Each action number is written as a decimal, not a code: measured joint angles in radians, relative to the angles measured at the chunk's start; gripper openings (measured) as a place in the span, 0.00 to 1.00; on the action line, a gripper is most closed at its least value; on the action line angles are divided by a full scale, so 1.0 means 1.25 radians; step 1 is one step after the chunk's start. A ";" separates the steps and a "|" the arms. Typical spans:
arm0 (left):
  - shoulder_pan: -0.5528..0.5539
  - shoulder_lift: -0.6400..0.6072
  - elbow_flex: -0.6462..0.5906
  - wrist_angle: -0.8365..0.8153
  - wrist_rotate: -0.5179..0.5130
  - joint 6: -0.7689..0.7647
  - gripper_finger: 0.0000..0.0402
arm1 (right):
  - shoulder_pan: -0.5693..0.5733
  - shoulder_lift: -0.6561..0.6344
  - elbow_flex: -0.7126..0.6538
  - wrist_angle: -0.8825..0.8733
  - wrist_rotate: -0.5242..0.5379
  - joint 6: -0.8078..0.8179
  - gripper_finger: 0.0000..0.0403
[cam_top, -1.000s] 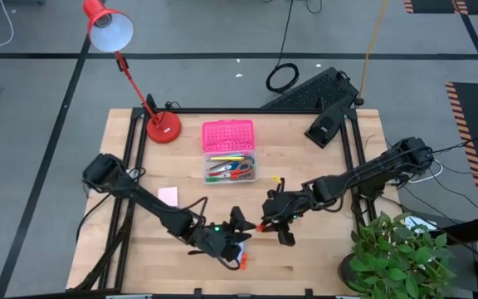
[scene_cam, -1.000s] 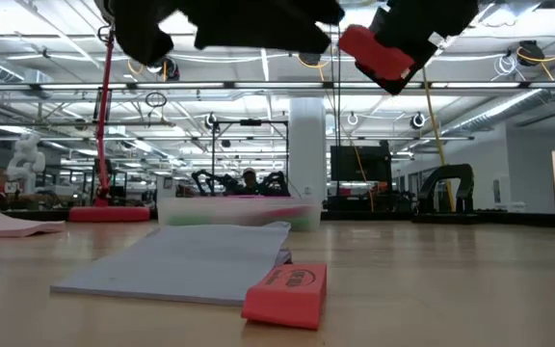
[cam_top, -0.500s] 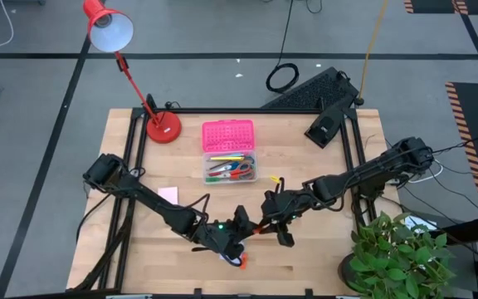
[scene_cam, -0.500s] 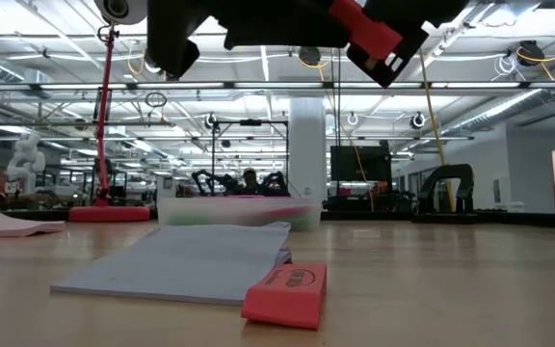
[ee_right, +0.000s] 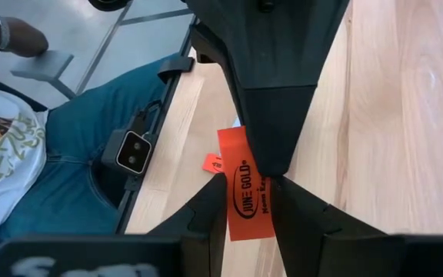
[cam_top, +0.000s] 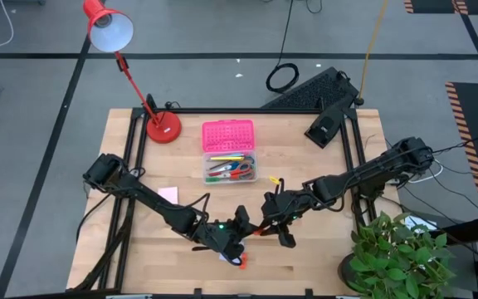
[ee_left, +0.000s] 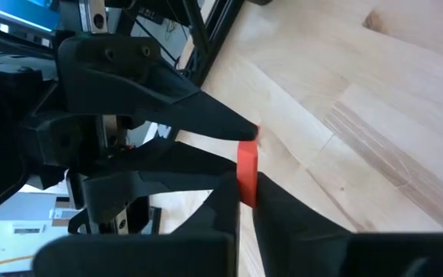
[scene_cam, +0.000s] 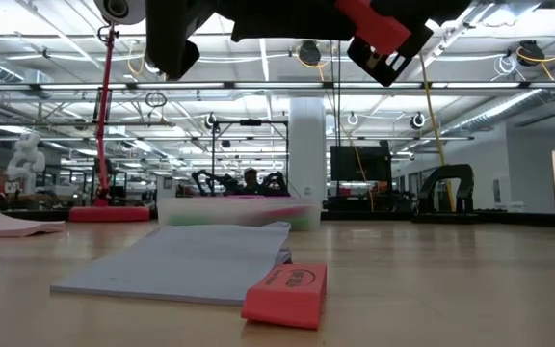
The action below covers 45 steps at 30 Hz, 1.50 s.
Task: Pack school essentials
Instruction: Put the right orange eraser into the pink supply box
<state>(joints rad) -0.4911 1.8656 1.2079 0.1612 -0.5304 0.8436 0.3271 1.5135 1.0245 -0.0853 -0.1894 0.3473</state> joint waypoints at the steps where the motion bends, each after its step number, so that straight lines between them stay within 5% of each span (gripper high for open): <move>1: 0.000 0.000 0.000 0.000 0.000 0.000 0.04 | 0.000 0.000 0.000 0.000 0.000 0.000 0.21; 10: 0.000 0.000 0.000 0.005 0.004 -0.006 0.11 | 0.001 0.000 0.000 0.002 0.020 0.001 0.25; 18: 0.000 0.000 0.000 0.005 0.005 -0.013 0.03 | -0.007 -0.007 0.000 -0.001 0.046 0.004 0.52; 25: -0.004 0.000 0.000 -0.021 -0.008 -0.021 0.08 | -0.006 -0.077 0.000 -0.017 0.119 0.006 0.69; 34: -0.003 -0.033 0.000 -0.141 -0.123 -0.019 0.03 | 0.058 -0.200 0.000 -0.178 0.354 0.009 0.70; 45: 0.086 -0.157 -0.001 -0.472 -0.118 -0.184 0.02 | 0.117 -0.225 0.000 -0.212 0.405 0.006 0.70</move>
<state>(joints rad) -0.3841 1.6690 1.2071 -0.4287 -0.6782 0.6139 0.4730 1.2327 1.0248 -0.3505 0.3172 0.3553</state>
